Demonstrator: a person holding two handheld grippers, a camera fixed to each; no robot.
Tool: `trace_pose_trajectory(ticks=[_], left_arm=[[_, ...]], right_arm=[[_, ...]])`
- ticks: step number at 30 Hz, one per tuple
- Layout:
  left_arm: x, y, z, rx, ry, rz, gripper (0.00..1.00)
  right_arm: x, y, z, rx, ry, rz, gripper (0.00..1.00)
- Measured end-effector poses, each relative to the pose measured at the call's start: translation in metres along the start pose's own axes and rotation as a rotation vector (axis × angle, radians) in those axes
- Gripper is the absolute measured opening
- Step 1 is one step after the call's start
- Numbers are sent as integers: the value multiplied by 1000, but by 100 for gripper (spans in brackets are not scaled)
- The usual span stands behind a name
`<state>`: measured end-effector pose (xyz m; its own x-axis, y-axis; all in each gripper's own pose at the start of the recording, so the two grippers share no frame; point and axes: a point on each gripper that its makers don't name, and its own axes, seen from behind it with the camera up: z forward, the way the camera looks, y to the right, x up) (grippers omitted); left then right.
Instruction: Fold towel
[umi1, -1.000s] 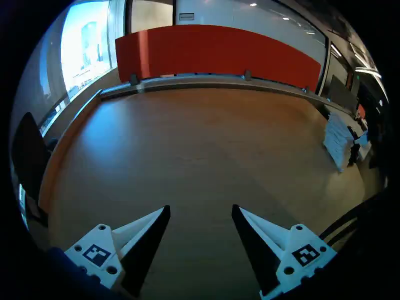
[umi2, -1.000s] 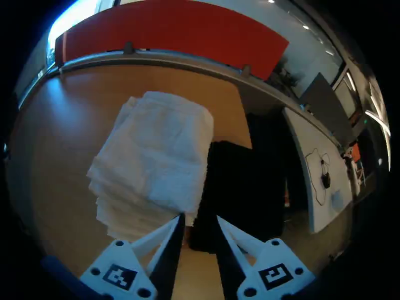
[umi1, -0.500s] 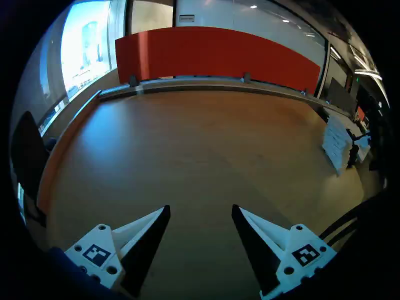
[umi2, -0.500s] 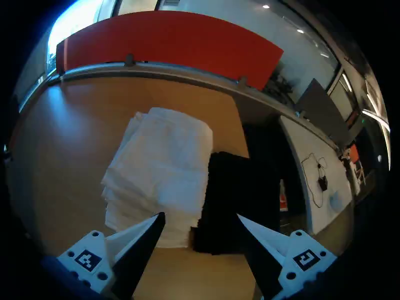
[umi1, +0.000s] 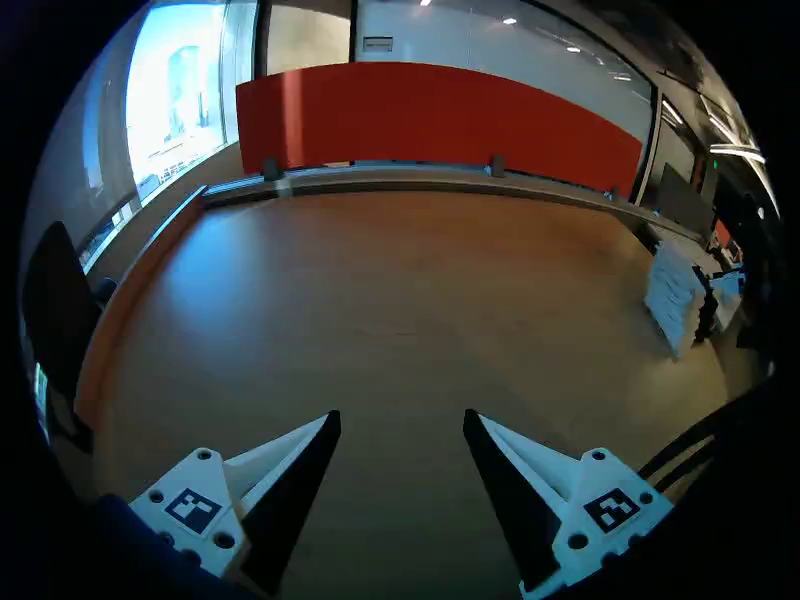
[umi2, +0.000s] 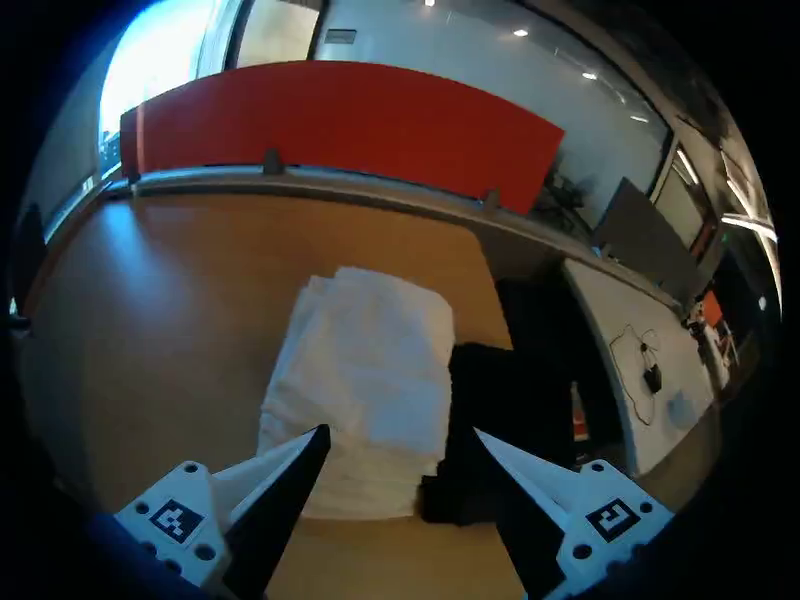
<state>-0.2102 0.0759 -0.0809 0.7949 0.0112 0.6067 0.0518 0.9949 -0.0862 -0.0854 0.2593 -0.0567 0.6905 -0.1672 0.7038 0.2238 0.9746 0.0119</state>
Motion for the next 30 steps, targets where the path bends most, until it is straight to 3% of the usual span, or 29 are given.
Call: trace_pose_trajectory(ticks=[9,24,30], left_arm=[[11,-2,-1,5,24,9,91],[37,-6,1,7,99,2,91],[52,-10,3,18,147,-3,91]], right_arm=[[41,-17,-16,-49,192,3,100],[99,-36,-54,-88,462,108,100],[117,-37,-66,-105,560,177,100]])
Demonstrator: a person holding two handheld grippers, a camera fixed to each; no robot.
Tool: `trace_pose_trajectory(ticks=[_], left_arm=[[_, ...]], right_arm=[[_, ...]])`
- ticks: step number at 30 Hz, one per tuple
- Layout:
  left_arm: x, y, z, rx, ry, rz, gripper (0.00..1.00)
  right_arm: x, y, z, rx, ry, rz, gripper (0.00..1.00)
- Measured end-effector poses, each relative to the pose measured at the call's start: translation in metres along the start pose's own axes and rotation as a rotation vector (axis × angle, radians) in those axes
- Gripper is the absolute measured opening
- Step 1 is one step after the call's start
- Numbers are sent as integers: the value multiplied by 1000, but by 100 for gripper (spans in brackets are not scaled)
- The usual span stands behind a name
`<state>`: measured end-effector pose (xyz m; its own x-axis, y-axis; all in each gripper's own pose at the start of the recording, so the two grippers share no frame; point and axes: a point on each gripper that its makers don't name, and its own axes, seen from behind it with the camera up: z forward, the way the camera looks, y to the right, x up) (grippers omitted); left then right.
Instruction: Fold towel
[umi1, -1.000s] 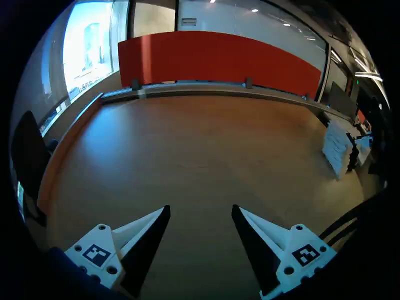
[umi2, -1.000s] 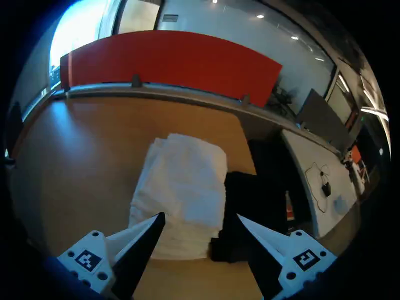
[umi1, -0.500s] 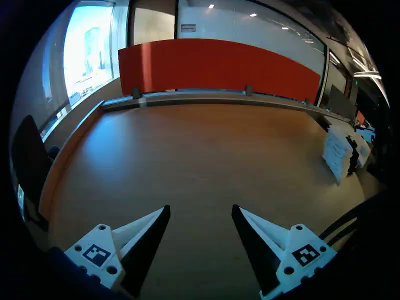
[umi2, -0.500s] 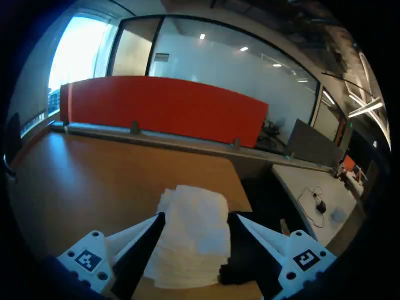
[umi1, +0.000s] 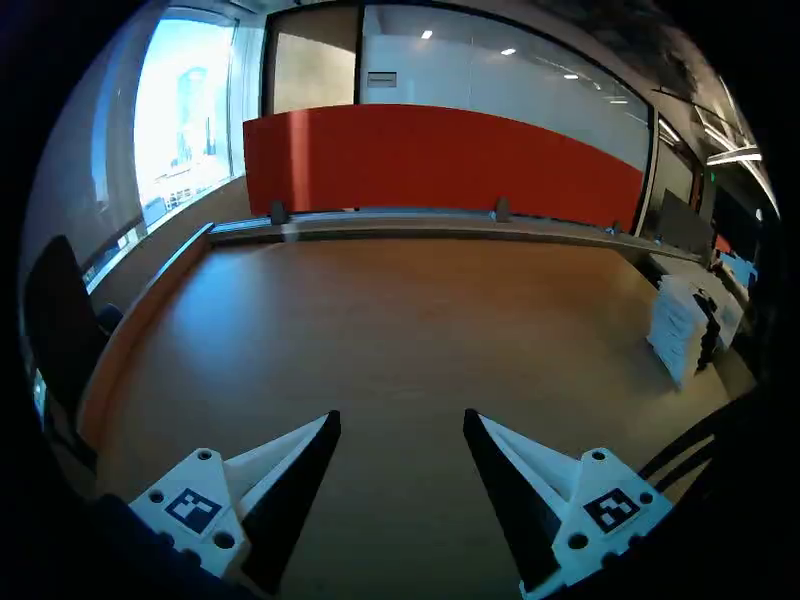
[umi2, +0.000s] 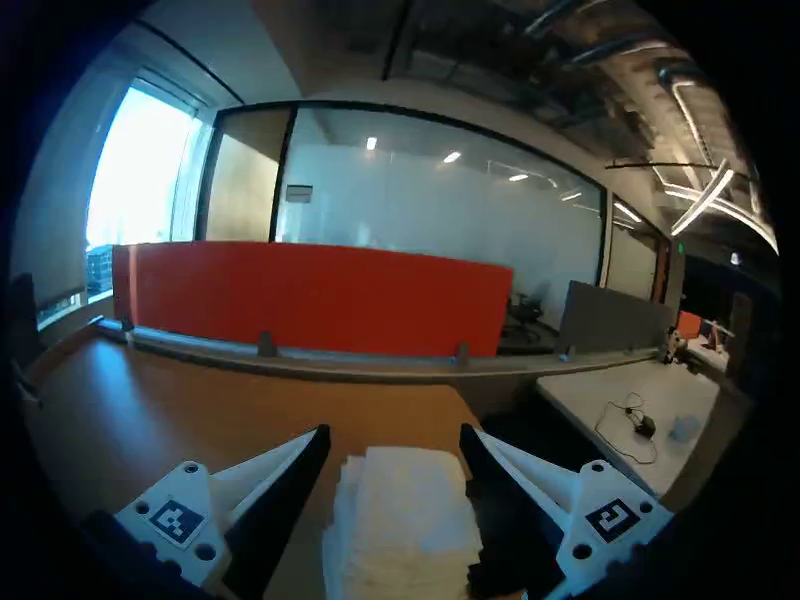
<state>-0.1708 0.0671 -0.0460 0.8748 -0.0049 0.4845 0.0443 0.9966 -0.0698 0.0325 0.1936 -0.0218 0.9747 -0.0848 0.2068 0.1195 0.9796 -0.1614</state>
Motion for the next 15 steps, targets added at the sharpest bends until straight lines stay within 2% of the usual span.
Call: trace_pose_trajectory(ticks=[6,15], left_arm=[[18,-9,3,29,63,13,91],[59,-23,7,55,183,-13,91]], right_arm=[[8,-4,0,-2,24,35,100],[17,-30,-1,38,41,23,100]])
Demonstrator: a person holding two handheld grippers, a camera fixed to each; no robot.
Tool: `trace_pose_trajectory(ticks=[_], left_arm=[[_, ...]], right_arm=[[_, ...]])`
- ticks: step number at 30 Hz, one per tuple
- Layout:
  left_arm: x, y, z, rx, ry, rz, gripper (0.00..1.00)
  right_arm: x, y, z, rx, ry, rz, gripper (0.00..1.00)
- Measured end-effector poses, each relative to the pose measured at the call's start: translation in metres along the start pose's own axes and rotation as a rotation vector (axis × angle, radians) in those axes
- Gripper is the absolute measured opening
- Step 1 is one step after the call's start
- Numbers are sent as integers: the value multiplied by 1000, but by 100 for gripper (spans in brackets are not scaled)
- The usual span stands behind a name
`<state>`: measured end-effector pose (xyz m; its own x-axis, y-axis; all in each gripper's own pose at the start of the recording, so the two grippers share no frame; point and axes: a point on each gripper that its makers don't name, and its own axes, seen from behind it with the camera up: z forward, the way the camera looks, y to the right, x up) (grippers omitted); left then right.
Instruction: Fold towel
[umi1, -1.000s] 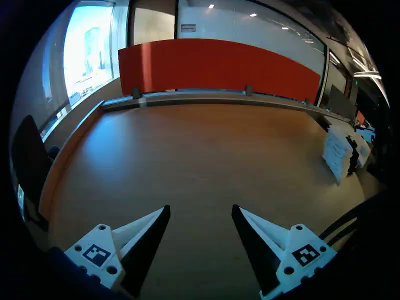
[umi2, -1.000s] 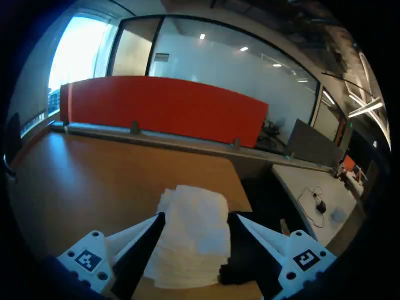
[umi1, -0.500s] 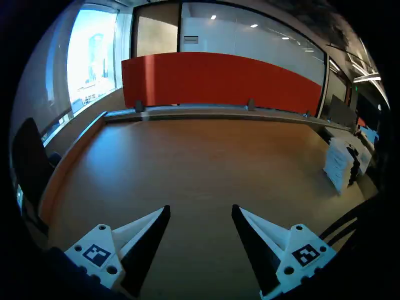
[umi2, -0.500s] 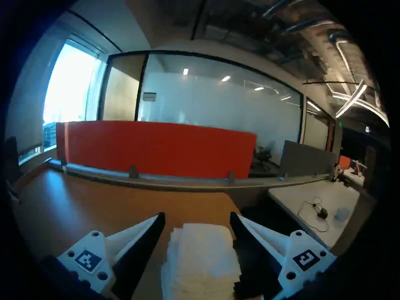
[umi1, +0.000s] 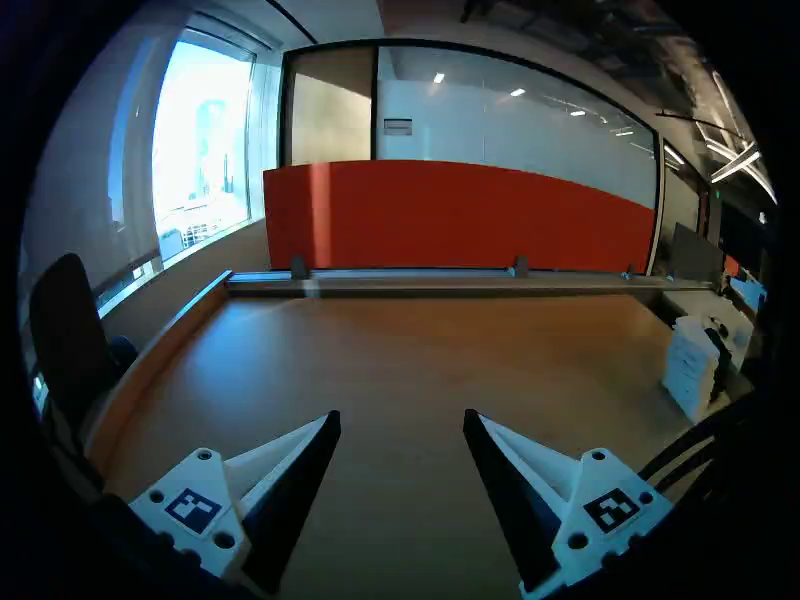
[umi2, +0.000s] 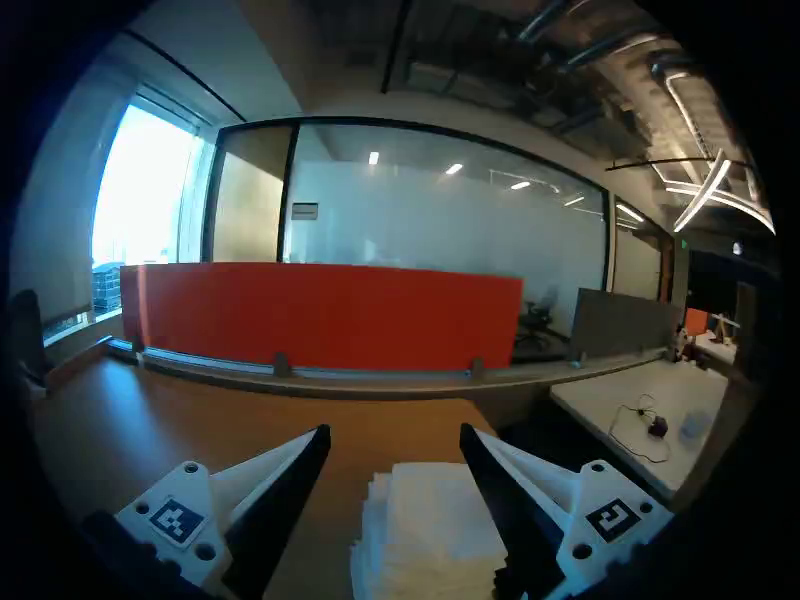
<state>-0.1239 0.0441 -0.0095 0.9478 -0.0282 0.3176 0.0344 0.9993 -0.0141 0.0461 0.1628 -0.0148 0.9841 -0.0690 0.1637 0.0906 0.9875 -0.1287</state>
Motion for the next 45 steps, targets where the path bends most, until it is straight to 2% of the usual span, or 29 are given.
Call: trace_pose_trajectory(ticks=[10,21,27,45], left_arm=[[39,-10,8,4,121,-27,91],[61,-23,10,12,185,-21,91],[68,-25,10,4,207,-25,91],[69,-26,14,-14,238,-56,91]], right_arm=[[15,-50,-2,60,18,8,100],[34,-115,-5,128,44,22,100],[47,-145,-9,139,67,35,100],[58,-188,-12,149,87,40,100]])
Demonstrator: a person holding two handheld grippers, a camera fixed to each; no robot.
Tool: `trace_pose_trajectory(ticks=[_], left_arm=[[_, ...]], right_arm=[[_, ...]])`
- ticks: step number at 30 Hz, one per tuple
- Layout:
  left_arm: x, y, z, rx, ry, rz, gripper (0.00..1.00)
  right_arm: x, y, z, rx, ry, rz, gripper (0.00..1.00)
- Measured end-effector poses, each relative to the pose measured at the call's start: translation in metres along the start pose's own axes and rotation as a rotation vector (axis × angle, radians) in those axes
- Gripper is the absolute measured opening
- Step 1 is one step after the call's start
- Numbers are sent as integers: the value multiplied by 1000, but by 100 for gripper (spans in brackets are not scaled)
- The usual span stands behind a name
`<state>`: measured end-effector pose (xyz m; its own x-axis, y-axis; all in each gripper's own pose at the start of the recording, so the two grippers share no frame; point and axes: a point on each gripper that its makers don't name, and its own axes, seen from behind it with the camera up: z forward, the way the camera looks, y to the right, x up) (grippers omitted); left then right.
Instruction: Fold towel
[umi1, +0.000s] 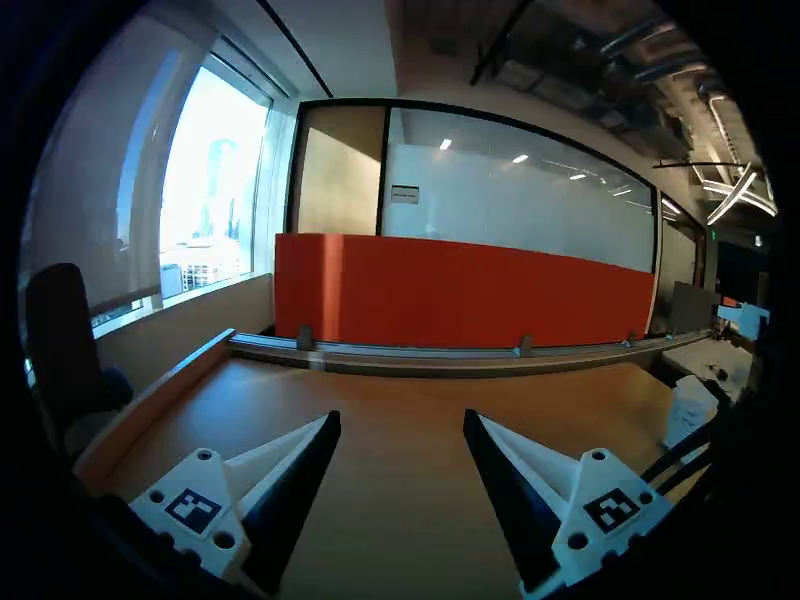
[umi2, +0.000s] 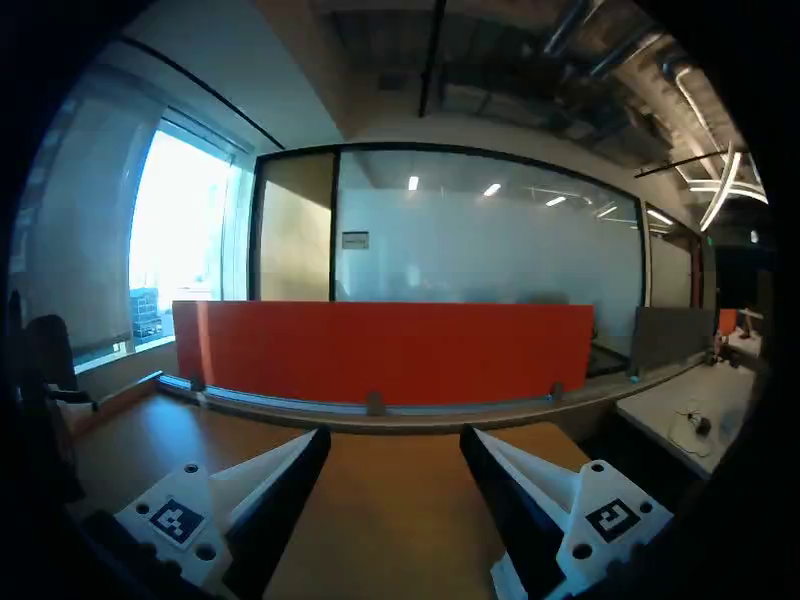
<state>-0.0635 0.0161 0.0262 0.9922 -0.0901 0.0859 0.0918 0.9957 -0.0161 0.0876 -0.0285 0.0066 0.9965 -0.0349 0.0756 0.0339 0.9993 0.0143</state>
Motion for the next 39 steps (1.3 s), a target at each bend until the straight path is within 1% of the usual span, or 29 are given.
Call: trace_pose_trajectory(ticks=[6,12,18,21,27,30,33,39], left_arm=[[0,-2,-1,8,21,-7,91],[0,-1,-3,9,42,1,91],[-2,-5,-6,17,67,15,91],[-4,-6,-7,22,80,20,91],[-18,-5,-5,24,101,9,91],[-28,-5,-4,27,109,2,91],[-38,-6,-3,30,119,6,91],[-59,-14,-1,45,137,22,91]], right_arm=[[4,-18,-4,40,8,14,100],[8,-26,-9,52,9,19,100],[7,-33,-12,62,-2,-4,100],[6,-41,-14,80,-15,-20,100],[7,-47,-10,69,34,-48,100],[0,-55,-9,87,41,-66,100],[-7,-60,-8,101,46,-80,100],[-20,-62,-2,106,61,-91,100]])
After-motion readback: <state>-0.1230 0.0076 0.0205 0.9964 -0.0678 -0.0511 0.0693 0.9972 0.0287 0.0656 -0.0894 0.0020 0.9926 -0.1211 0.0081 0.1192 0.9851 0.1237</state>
